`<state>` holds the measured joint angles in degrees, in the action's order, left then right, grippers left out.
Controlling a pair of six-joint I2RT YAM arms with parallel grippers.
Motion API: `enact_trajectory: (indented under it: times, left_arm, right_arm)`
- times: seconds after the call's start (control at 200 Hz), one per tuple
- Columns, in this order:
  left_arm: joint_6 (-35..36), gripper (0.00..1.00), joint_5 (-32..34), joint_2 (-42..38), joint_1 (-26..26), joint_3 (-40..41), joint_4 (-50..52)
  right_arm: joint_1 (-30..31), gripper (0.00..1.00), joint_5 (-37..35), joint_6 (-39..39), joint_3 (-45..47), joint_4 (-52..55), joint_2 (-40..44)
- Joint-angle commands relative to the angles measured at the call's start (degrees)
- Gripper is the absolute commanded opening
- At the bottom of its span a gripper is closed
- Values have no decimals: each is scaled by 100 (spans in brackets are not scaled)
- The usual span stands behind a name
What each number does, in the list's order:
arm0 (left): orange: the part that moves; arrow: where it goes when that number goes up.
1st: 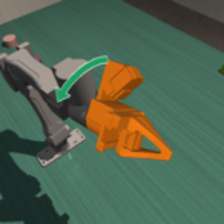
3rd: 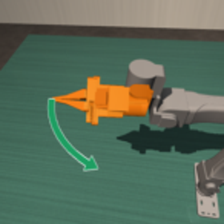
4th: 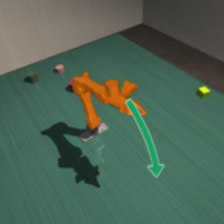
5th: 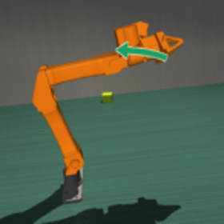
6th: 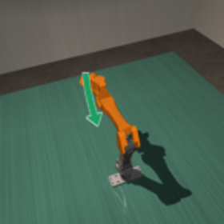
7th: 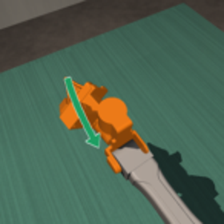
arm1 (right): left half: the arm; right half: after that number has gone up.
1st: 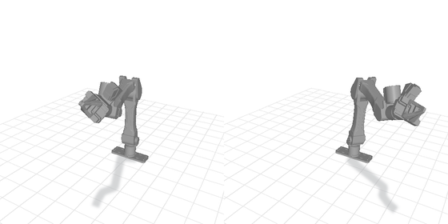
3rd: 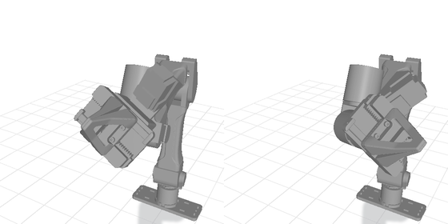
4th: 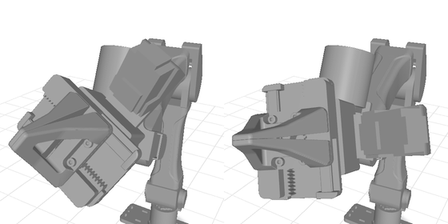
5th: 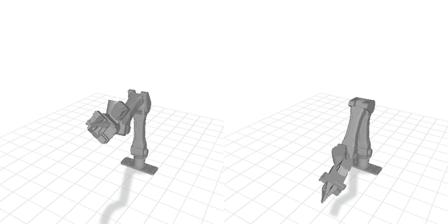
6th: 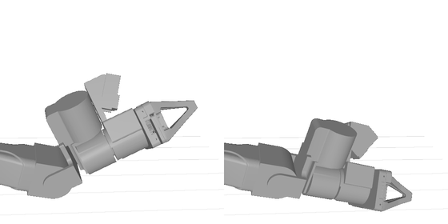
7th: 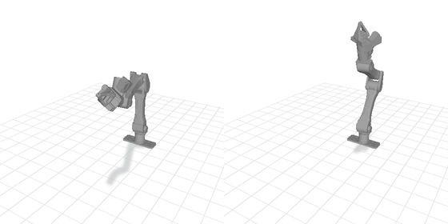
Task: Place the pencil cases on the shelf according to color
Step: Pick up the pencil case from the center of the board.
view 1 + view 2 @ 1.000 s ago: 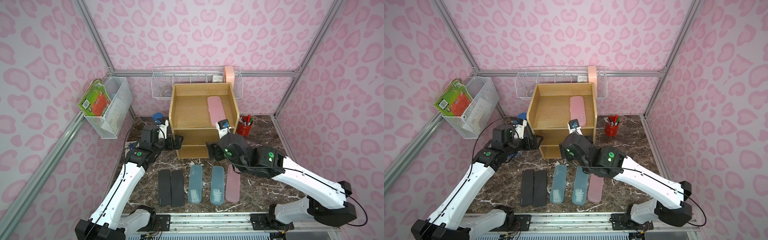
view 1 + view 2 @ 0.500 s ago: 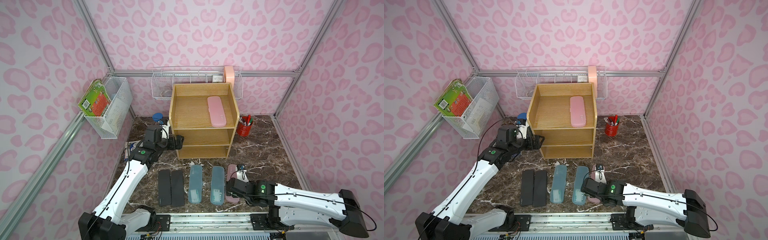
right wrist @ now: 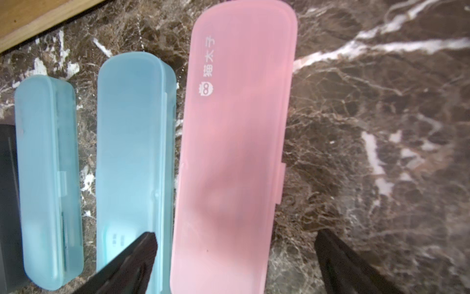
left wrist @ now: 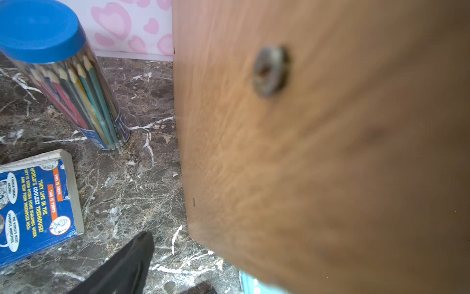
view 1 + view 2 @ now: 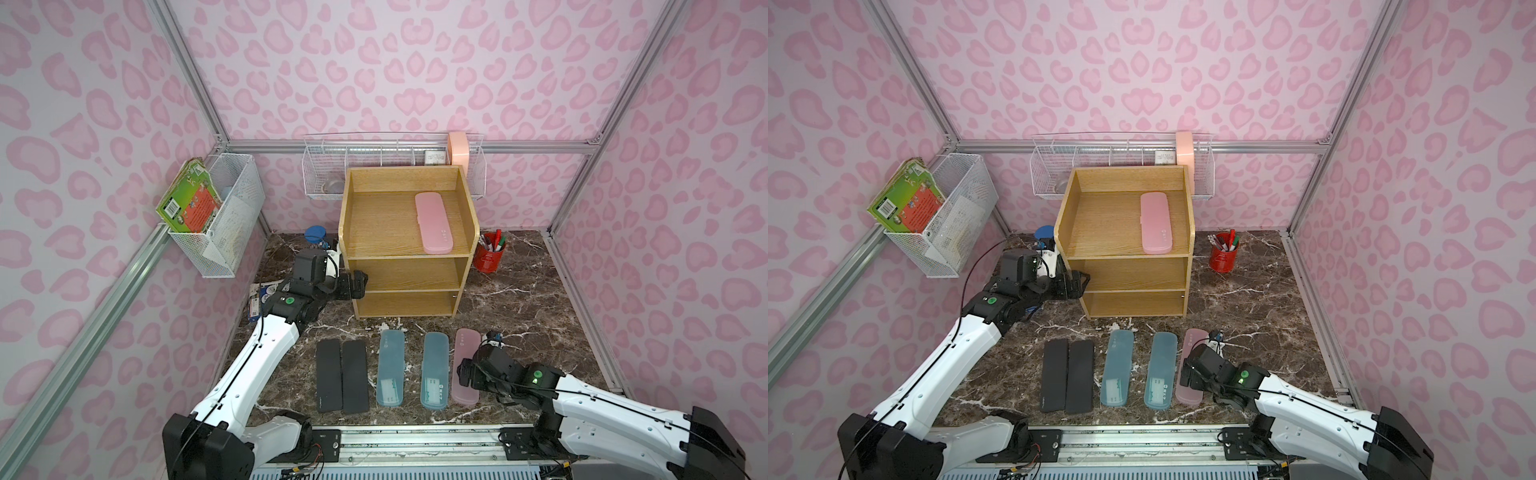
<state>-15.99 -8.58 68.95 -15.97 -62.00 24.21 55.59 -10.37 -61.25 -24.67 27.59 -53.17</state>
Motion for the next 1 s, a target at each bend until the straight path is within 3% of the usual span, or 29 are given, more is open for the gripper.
enact_trajectory:
  times: [0.0,0.245,0.52,0.72,0.995]
  left_arm:
    - [239,99,-385,124,-34,-189,130]
    - [184,99,-392,-170,-129,-302,307]
    - [-37,99,-720,-294,-134,-225,138]
    - [-159,99,-1005,-165,-130,-288,144]
    - [-39,99,-619,-23,-170,-507,483]
  right_arm:
    - [-25,100,344,401,-89,-111,-255]
    - [25,100,177,257,-370,-82,-1243]
    - [954,100,-676,-1057,-667,588,-1914]
    - [1217,100,-711,-1665,-476,1192,-1591]
    - [1260,100,-882,-1530,-444,1645,-201]
